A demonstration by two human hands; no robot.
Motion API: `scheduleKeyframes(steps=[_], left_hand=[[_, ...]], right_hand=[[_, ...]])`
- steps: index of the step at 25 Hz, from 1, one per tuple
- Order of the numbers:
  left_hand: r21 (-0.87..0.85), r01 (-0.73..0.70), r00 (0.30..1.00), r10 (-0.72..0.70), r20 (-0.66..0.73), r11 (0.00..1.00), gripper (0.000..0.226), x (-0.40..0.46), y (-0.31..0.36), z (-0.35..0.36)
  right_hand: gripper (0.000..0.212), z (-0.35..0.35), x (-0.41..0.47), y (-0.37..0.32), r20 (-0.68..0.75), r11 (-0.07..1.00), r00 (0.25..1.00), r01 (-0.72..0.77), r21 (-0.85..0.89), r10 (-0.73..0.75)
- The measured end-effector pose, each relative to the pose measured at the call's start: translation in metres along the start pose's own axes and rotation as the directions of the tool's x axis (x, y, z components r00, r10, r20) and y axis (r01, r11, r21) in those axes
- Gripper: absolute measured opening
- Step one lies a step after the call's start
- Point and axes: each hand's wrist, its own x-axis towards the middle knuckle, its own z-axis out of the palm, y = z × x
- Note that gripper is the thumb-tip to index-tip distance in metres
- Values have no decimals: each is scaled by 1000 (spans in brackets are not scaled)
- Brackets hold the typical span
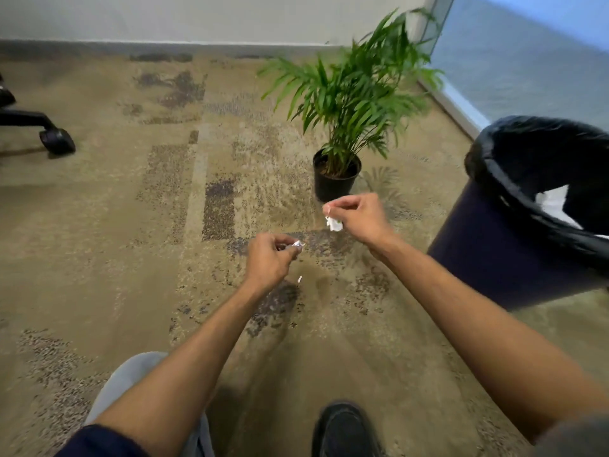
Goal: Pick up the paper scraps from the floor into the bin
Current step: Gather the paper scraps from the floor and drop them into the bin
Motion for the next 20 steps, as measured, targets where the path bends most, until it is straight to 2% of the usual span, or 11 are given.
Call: scheduleKeyframes(steps=[3, 7, 12, 14, 16, 20], left_hand=[[-81, -89, 996, 89, -4, 993, 10, -2, 53, 11], [-158, -284, 957, 290, 12, 946, 10, 0, 143, 42], [-107, -528, 844, 534, 50, 843, 6, -3, 253, 112], [-19, -560, 816, 555, 161, 829, 6, -5, 279, 146], [129, -572, 799, 514, 312, 810, 7, 0, 292, 180], [373, -627, 744, 382, 549, 684, 13, 6, 302, 234]], right_hand=[[2, -45, -12, -33, -80, 997, 994, 78, -17, -80], [8, -126, -28, -67, -218, 976, 955, 177, -123, -201], [6, -228, -48, -66, -362, 932, 898, 122, -342, -251], [8, -259, -53, -48, -399, 907, 889, 42, -419, -226], [7, -279, -55, -27, -422, 874, 892, -68, -481, -163], [12, -297, -47, 8, -418, 769, 908, -268, -580, 0]])
